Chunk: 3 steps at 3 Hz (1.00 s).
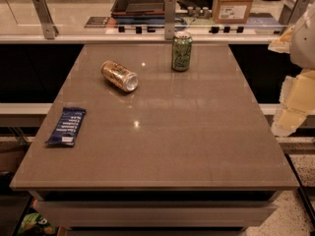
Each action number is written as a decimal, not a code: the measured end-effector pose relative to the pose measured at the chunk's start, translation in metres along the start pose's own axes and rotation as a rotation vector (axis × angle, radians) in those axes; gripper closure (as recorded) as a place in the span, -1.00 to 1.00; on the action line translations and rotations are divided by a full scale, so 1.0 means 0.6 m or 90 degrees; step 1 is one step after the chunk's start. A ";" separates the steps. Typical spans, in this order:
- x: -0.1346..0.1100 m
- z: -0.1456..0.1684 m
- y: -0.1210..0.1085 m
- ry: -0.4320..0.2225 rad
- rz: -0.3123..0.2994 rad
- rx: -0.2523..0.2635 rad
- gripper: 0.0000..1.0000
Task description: Place orange can upright
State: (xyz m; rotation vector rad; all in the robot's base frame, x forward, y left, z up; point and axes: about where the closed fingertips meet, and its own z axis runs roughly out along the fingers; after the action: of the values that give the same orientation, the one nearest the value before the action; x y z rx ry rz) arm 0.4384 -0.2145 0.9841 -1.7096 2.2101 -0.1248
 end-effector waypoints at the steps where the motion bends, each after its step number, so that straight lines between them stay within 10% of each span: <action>1: 0.000 0.000 0.000 0.000 0.000 0.000 -1.00; 3: -0.054 -0.003 0.000 -0.054 0.032 0.003 -1.00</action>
Offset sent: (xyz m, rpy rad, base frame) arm 0.0029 0.0146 0.0055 0.0440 0.0015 -0.0130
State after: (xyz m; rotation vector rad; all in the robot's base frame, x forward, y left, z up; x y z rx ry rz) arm 0.4448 -0.1835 0.9925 -1.6259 2.1871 -0.0450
